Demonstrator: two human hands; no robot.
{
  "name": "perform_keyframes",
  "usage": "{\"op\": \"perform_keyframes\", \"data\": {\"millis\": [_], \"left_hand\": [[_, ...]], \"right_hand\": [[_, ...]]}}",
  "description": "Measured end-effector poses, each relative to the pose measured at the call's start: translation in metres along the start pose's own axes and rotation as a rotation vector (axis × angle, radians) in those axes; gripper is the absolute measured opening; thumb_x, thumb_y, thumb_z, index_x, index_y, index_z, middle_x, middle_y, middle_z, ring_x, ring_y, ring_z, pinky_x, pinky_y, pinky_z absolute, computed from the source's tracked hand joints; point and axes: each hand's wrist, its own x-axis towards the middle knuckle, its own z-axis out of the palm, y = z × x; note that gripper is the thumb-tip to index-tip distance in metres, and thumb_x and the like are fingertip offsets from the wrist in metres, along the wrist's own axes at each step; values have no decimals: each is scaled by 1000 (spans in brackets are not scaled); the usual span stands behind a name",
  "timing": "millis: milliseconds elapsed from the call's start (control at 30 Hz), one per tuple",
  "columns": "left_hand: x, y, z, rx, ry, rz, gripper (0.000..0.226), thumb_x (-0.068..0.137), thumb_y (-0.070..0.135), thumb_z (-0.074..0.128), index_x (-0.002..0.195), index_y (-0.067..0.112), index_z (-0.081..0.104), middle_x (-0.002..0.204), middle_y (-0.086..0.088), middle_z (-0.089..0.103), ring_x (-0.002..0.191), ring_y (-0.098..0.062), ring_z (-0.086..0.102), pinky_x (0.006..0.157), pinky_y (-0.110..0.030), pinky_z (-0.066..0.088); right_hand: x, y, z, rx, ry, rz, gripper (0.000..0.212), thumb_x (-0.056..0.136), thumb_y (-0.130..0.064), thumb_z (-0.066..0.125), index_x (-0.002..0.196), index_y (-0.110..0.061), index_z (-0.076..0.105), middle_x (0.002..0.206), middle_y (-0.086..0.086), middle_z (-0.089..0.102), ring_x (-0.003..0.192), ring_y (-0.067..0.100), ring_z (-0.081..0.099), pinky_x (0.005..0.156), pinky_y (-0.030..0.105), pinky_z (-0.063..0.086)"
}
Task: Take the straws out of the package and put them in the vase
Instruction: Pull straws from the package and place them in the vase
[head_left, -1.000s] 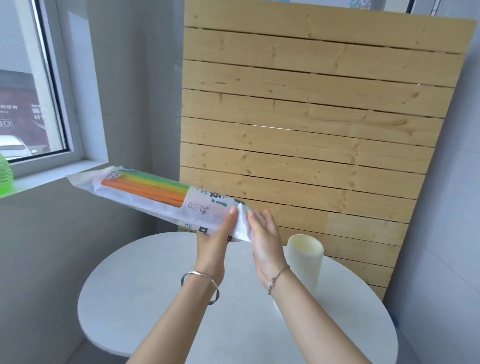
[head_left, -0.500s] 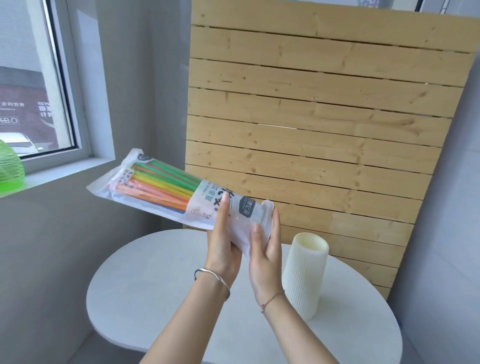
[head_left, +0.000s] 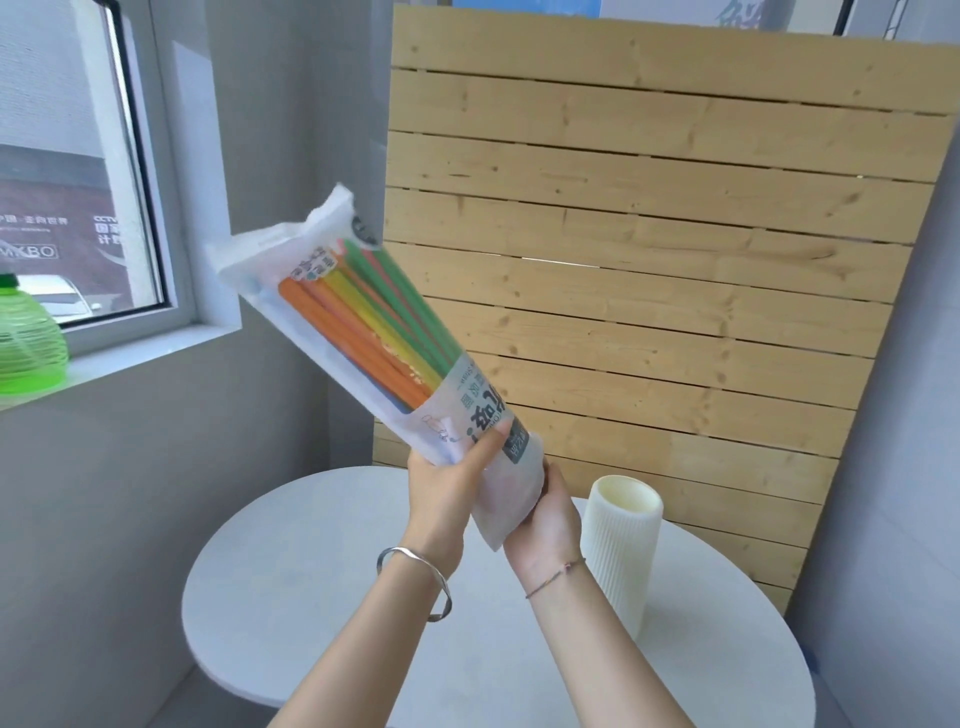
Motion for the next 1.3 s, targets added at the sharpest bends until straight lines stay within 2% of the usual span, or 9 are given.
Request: {"op": "perform_keyframes", "data": {"millis": [133, 333, 500, 600, 733, 900, 1000, 1133, 1300], "left_hand": [[-1, -3, 1, -34, -7, -13, 43, 71, 32, 80, 110, 18, 67, 106, -4, 75, 101, -17, 70, 84, -30, 56], [5, -1, -1, 67, 46, 61, 33, 66, 18, 84, 96, 19, 71, 91, 3, 77, 87, -12, 73, 67, -20, 55], [8, 6, -2, -20, 51, -15, 51, 65, 32, 83, 111, 16, 68, 105, -3, 75, 100, -19, 71, 88, -36, 57], [11, 4, -5, -132, 186, -100, 41, 76, 31, 79, 113, 16, 68, 108, -3, 75, 103, -20, 70, 94, -41, 54], [11, -2, -10, -293, 195, -214, 52, 84, 40, 68, 126, 10, 61, 120, -10, 70, 110, -24, 67, 99, -41, 51], [13, -11, -12, -497, 151, -390, 52, 89, 44, 59, 125, 7, 60, 128, -17, 64, 119, -30, 61, 108, -50, 41], [14, -11, -7, -666, 234, -495, 55, 87, 39, 64, 131, 7, 56, 118, -15, 70, 108, -27, 67, 96, -42, 51], [19, -13, -3, -807, 319, -573, 45, 90, 34, 62, 126, 7, 56, 113, -12, 69, 90, -24, 68, 73, -33, 57], [16, -19, 21, -842, 283, -620, 37, 93, 31, 58, 120, 5, 57, 114, -14, 67, 97, -26, 66, 69, -33, 60]], "right_hand": [[1, -6, 3, -8, 5, 36, 48, 94, -37, 39, 130, -8, 54, 130, 17, 59, 123, 33, 53, 104, 44, 41], [5, -6, 3, 56, 81, -130, 31, 98, -25, 36, 93, -13, 64, 101, 11, 66, 89, 22, 63, 75, 33, 50], [2, 2, 6, -2, 16, -41, 31, 93, -26, 46, 113, -8, 63, 111, 14, 69, 92, 26, 67, 72, 34, 54], [5, 6, 2, -220, 141, -197, 26, 96, -25, 42, 110, -11, 58, 102, 7, 67, 85, 20, 64, 66, 28, 52], [8, -1, -3, -692, 287, -525, 19, 95, -28, 47, 82, -17, 53, 79, 0, 54, 73, 15, 50, 65, 21, 41], [3, -25, -2, -1019, 19, -687, 18, 94, -21, 53, 77, -13, 54, 70, 1, 56, 66, 10, 50, 65, 25, 43], [-3, -50, -1, -1161, -23, -810, 19, 93, -22, 54, 77, -13, 54, 69, 8, 61, 64, 8, 52, 62, 22, 42], [-9, -94, 0, -927, 170, -954, 19, 92, -24, 56, 74, -20, 53, 59, -3, 54, 49, 4, 42, 49, 20, 35], [-11, -94, -1, -643, 149, -555, 21, 83, -37, 66, 81, -18, 58, 49, -9, 41, 38, 7, 33, 37, 19, 27]]}}
